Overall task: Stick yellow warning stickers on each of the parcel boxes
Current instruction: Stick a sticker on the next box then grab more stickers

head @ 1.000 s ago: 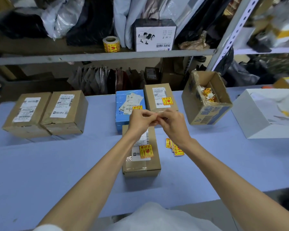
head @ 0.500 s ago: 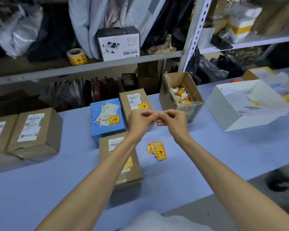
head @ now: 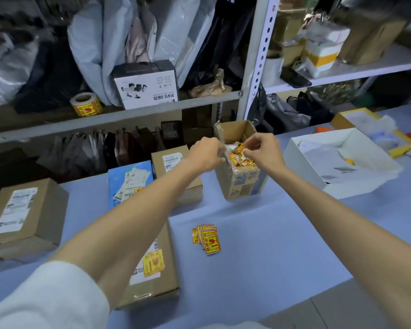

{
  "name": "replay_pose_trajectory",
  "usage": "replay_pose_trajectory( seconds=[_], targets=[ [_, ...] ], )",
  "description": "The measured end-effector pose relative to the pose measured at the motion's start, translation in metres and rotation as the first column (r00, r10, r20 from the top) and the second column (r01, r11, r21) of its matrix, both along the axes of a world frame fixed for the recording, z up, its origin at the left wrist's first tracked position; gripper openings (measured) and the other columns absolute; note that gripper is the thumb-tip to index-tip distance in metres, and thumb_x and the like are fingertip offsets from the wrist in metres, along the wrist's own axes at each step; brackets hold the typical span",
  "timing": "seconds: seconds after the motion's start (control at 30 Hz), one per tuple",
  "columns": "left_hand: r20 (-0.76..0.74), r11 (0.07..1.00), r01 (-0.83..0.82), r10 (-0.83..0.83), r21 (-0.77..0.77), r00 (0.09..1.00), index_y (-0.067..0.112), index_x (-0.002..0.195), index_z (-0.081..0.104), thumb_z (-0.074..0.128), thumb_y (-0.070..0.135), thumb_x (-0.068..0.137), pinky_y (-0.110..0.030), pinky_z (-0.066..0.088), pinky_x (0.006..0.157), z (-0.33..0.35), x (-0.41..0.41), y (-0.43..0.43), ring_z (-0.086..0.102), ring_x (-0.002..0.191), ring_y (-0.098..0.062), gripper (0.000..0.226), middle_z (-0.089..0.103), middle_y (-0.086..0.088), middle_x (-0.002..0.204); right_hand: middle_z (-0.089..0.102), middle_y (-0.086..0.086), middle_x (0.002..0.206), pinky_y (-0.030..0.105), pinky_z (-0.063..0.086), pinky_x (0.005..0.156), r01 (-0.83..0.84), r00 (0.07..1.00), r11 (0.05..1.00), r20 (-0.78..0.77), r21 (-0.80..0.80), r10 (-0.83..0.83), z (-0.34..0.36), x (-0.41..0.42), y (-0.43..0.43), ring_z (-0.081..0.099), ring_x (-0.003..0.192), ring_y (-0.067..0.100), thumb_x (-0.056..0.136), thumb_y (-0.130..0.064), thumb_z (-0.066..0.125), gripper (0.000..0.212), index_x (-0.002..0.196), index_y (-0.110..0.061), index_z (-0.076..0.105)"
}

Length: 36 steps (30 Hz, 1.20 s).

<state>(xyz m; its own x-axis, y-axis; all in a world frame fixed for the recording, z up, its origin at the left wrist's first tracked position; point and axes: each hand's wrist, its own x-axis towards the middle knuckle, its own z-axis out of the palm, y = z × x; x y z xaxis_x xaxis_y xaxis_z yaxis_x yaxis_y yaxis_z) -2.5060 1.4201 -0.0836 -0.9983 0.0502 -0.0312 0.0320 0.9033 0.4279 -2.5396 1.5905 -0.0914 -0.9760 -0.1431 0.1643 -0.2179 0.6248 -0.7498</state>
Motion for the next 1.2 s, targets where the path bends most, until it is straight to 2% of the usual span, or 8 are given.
replay_pose_trajectory(
  seconds=[0.13, 0.3, 0.43, 0.53, 0.77, 1.0, 1.1, 1.2],
  targets=[
    [0.023, 0.998, 0.007, -0.006, -0.065, 1.0, 0.012, 0.114, 0.067, 0.064, 0.023, 0.085, -0.036, 0.051, 0.073, 0.004, -0.034, 0.01, 0.063, 0.096, -0.029, 0.031, 0.067, -0.011, 0.108, 0.07, 0.003, 0.084, 0.03, 0.055, 0.074, -0.024, 0.999, 0.995, -0.021, 0.1, 0.026, 0.0, -0.037, 0.001, 0.064, 0.08, 0.014, 0.074, 0.0, 0.072, 0.018, 0.088, -0.01, 0.072],
    [0.055, 0.998, -0.014, 0.017, -0.065, 0.998, 0.009, 0.117, 0.064, 0.069, 0.025, 0.084, -0.04, 0.055, 0.08, 0.001, -0.062, 0.013, 0.063, 0.095, -0.029, 0.037, 0.066, -0.011, 0.108, 0.071, 0.007, 0.095, 0.028, 0.052, 0.072, -0.05, 0.999, 0.987, -0.006, 0.15, 0.052, -0.01, -0.067, -0.002, 0.065, 0.09, 0.019, 0.074, 0.009, 0.061, 0.03, 0.098, -0.007, 0.072],
    [0.045, 0.998, -0.049, 0.051, -0.044, 0.998, 0.01, 0.108, 0.066, 0.069, 0.028, 0.084, -0.041, 0.056, 0.078, -0.001, -0.068, 0.009, 0.064, 0.09, -0.027, 0.03, 0.066, -0.009, 0.101, 0.071, 0.01, 0.096, 0.036, 0.055, 0.081, -0.062, 0.998, 0.986, -0.022, 0.156, 0.066, -0.011, -0.075, -0.007, 0.065, 0.092, 0.021, 0.081, 0.003, 0.059, 0.022, 0.097, -0.006, 0.073],
    [0.054, 0.996, -0.085, 0.084, 0.013, 0.995, 0.012, 0.105, 0.068, 0.068, 0.026, 0.085, -0.042, 0.056, 0.081, -0.002, -0.059, 0.001, 0.064, 0.092, -0.027, 0.024, 0.068, -0.009, 0.101, 0.072, 0.006, 0.092, 0.033, 0.054, 0.081, -0.095, 0.994, 0.981, -0.035, 0.17, 0.103, -0.009, -0.064, -0.015, 0.064, 0.088, 0.016, 0.085, -0.004, 0.061, 0.016, 0.093, -0.007, 0.074],
    [0.06, 0.925, -0.303, 0.297, 0.229, 0.953, 0.011, 0.122, 0.058, 0.065, 0.018, 0.086, -0.04, 0.052, 0.087, -0.036, 0.021, -0.035, 0.063, 0.097, -0.024, 0.038, 0.069, -0.009, 0.103, 0.069, 0.002, 0.083, 0.027, 0.05, 0.073, -0.356, 0.934, 0.925, 0.079, 0.13, 0.349, -0.023, 0.01, -0.072, 0.063, 0.081, 0.012, 0.086, -0.01, 0.063, 0.014, 0.094, -0.008, 0.073],
    [0.191, 0.799, -0.529, 0.494, 0.286, 0.848, 0.013, 0.107, 0.067, 0.068, 0.013, 0.081, -0.038, 0.052, 0.088, -0.092, 0.135, -0.081, 0.064, 0.099, -0.021, 0.027, 0.068, -0.005, 0.105, 0.071, 0.005, 0.084, 0.04, 0.053, 0.077, -0.451, 0.856, 0.892, 0.297, 0.027, 0.424, -0.082, 0.114, -0.125, 0.065, 0.082, 0.019, 0.081, -0.013, 0.065, 0.009, 0.086, -0.008, 0.071],
    [0.157, 0.726, -0.651, 0.632, 0.221, 0.759, 0.016, 0.122, 0.057, 0.069, 0.013, 0.078, -0.035, 0.042, 0.101, -0.115, 0.187, -0.094, 0.048, 0.118, -0.024, 0.046, 0.052, -0.006, 0.126, 0.063, 0.001, 0.094, 0.035, 0.049, 0.078, -0.452, 0.831, 0.89, 0.391, 0.057, 0.396, -0.105, 0.155, -0.133, 0.061, 0.092, 0.02, 0.082, -0.024, 0.068, 0.026, 0.101, -0.008, 0.063],
    [0.18, 0.679, -0.721, 0.699, 0.139, 0.692, 0.011, 0.13, 0.041, 0.072, 0.024, 0.08, -0.032, 0.034, 0.104, -0.129, 0.22, -0.098, 0.034, 0.126, -0.028, 0.06, 0.036, -0.01, 0.134, 0.056, 0.008, 0.117, 0.038, 0.047, 0.089, -0.485, 0.788, 0.873, 0.454, 0.04, 0.416, -0.124, 0.184, -0.136, 0.054, 0.111, 0.024, 0.082, -0.029, 0.069, 0.051, 0.124, -0.008, 0.049]
  ],
)
